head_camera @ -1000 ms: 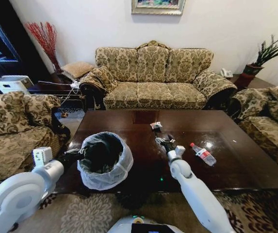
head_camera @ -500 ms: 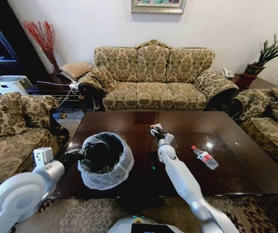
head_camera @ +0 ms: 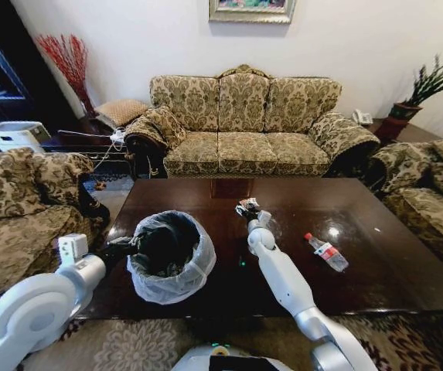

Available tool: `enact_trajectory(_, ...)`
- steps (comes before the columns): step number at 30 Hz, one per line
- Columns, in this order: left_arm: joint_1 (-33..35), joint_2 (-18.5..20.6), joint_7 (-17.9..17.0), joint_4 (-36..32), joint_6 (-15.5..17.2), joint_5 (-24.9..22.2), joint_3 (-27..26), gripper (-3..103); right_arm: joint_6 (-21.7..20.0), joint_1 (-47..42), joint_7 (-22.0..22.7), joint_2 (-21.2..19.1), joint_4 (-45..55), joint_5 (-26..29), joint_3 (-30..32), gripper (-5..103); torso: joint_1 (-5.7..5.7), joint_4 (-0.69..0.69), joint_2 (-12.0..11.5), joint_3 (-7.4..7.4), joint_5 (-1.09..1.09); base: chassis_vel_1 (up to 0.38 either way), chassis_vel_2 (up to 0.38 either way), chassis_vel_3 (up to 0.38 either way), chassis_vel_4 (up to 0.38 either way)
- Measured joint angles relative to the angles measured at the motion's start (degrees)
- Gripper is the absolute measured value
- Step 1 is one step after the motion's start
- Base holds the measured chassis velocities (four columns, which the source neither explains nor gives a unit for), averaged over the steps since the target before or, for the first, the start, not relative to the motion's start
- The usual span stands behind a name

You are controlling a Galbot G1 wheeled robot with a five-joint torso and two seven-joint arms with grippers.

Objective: Move to the front of the table and place the trash on the table into the trash bin.

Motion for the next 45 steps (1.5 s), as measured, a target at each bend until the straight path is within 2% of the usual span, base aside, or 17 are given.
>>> enact_trajectory(3, 0.05, 0.33, 0.01, 0.0, -0.06, -0.03, -0.13, 4, -0.27, 0.89, 0.18, 0.67, -1.65, 0.07, 0.01, 100, 0.04, 0.0, -0.01, 0.01, 0.0, -0.148, 0.132, 0.131, -0.134)
enact_trajectory(11, -0.06, 0.7, 0.02, 0.0, -0.09, -0.08, 0.11, 4, -2.08, 3.2, 4.12, 2.55, -6.33, 0.52, 0.36, 100, 0.04, 0.0, -0.02, 0.02, 0.01, -0.038, 0.035, 0.029, -0.038)
enact_trajectory(18, -0.43, 0.43, 0.04, 0.23, -0.08, -0.08, 1.0, 4, -1.96, 3.73, 4.35, 2.02, -7.75, 0.87, 0.46, 101, -0.04, 0.01, 0.0, -0.01, 0.01, 0.0, 0.0, 0.0, 0.0)
enact_trajectory(20, -0.47, 0.48, 0.04, 0.29, -0.09, -0.06, 1.04, 4, -1.95, 3.93, 4.29, 1.78, -8.04, 0.94, 0.53, 98, 0.0, 0.0, 0.0, 0.0, 0.0, 0.0, 0.0, 0.0, 0.0)
enact_trajectory(22, -0.51, 0.61, 0.05, 0.35, -0.1, -0.04, 1.04, 4, -2.05, 3.95, 4.14, 1.6, -8.2, 1.15, 0.56, 89, 0.05, 0.0, -0.01, 0.02, 0.02, 0.0, 0.0, 0.0, 0.0)
enact_trajectory(23, -0.51, 0.61, 0.05, 0.35, -0.1, -0.04, 1.04, 4, -2.05, 3.95, 4.14, 1.6, -8.2, 1.15, 0.56, 89, 0.05, 0.0, -0.01, 0.02, 0.02, 0.0, 0.0, 0.0, 0.0)
enact_trajectory(26, -0.52, 0.63, 0.09, 0.37, -0.14, -0.04, 1.03, 4, -2.05, 3.94, 3.91, 1.4, -8.77, 1.69, 0.77, 73, 0.04, -0.01, -0.01, 0.01, 0.01, 0.0, 0.0, 0.0, 0.0)
enact_trajectory(27, -0.52, 0.63, 0.09, 0.37, -0.14, -0.04, 1.03, 4, -2.05, 3.94, 3.91, 1.4, -8.77, 1.69, 0.77, 73, 0.04, -0.01, -0.01, 0.01, 0.01, 0.0, 0.0, 0.0, 0.0)
enact_trajectory(29, -0.48, 0.59, 0.1, 0.37, -0.15, -0.03, 0.98, 4, -2.05, 3.77, 3.7, 1.18, -8.91, 2.0, 0.81, 62, 0.01, 0.0, -0.01, 0.01, 0.01, 0.0, 0.0, 0.0, 0.0)
enact_trajectory(30, -0.48, 0.59, 0.1, 0.37, -0.15, -0.03, 0.98, 4, -2.05, 3.77, 3.7, 1.18, -8.91, 2.0, 0.81, 62, 0.01, 0.0, -0.01, 0.01, 0.01, 0.0, 0.0, 0.0, 0.0)
enact_trajectory(32, -0.45, 0.59, 0.1, 0.37, -0.15, -0.02, 0.88, 4, -2.02, 3.58, 3.53, 1.0, -8.9, 2.06, 0.83, 51, 0.01, 0.0, -0.01, 0.01, 0.01, 0.0, 0.0, 0.0, 0.0)
enact_trajectory(34, -0.44, 0.61, 0.1, 0.37, -0.16, -0.01, 0.85, 4, -2.02, 3.49, 3.5, 0.94, -8.84, 2.08, 0.83, 51, 0.01, 0.0, -0.01, 0.01, 0.01, 0.0, 0.0, 0.0, 0.0)
enact_trajectory(35, -0.44, 0.65, 0.1, 0.37, -0.19, -0.01, 0.79, 4, -2.02, 3.33, 3.49, 0.79, -8.6, 2.14, 0.84, 41, 0.02, 0.0, -0.01, 0.01, 0.01, 0.0, 0.0, 0.0, 0.0)
enact_trajectory(37, -0.44, 0.67, 0.1, 0.35, -0.19, -0.01, 0.75, 4, -2.03, 3.25, 3.48, 0.69, -8.44, 2.16, 0.84, 41, 0.02, 0.0, -0.01, 0.01, 0.01, 0.0, 0.0, 0.0, 0.0)
enact_trajectory(40, -0.41, 0.7, 0.12, 0.31, -0.22, 0.0, 0.59, 4, -2.13, 2.77, 3.48, 0.11, -7.43, 2.3, 0.71, 24, 0.02, 0.0, -0.01, 0.01, 0.01, 0.0, 0.0, 0.0, 0.0)
enact_trajectory(41, -0.41, 0.7, 0.12, 0.31, -0.22, 0.0, 0.59, 4, -2.13, 2.77, 3.48, 0.11, -7.43, 2.3, 0.71, 24, 0.02, 0.0, -0.01, 0.01, 0.01, 0.0, 0.0, 0.0, 0.0)
enact_trajectory(45, -0.26, 0.76, 0.12, 0.22, -0.23, 0.0, 0.16, 4, -2.26, 2.16, 3.49, -0.54, -6.07, 2.62, 0.7, 3, 0.02, 0.0, -0.01, 0.01, 0.01, 0.0, 0.0, 0.0, 0.0)
